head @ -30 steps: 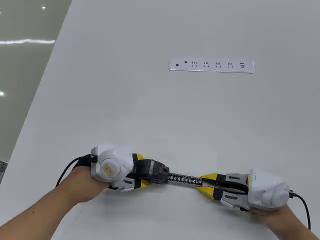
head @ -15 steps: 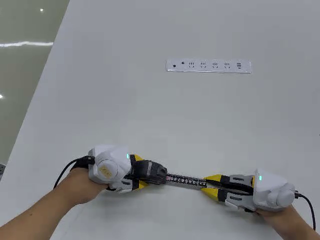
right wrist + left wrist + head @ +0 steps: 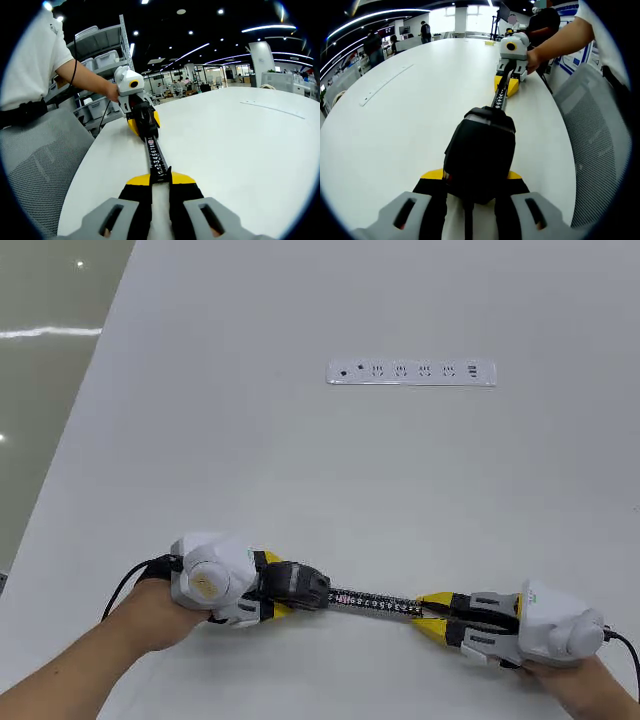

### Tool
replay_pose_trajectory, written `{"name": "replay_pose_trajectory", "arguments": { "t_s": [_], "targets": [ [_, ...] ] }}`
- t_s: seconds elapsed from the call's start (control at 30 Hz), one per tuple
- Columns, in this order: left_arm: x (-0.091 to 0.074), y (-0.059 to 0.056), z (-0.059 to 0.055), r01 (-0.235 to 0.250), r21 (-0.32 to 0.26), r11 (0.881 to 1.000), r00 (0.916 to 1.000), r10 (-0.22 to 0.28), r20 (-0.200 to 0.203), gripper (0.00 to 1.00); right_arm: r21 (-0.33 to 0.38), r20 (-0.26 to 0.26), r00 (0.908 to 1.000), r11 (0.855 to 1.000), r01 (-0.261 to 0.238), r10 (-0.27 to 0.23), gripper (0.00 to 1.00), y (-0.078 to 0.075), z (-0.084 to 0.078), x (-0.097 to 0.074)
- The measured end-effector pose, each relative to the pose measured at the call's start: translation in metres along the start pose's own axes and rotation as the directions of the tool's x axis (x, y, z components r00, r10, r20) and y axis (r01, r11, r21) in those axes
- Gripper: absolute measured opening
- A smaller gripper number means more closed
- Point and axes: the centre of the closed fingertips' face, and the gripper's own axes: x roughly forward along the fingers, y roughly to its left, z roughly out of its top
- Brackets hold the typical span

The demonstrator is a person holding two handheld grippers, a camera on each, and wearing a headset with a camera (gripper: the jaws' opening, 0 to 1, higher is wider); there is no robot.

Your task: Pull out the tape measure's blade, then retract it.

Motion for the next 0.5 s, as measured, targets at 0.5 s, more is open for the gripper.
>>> {"name": "replay_pose_trajectory", "arguments": {
  "t_s": [0.5],
  "targets": [
    [0.0, 0.0, 0.001, 0.002, 0.002, 1.0, 1.0, -0.002, 0.0, 0.33, 0.019, 0.003, 1.0, 1.0, 0.009, -0.009, 0.09, -0.003, -0.003, -0.012]
  ]
}}
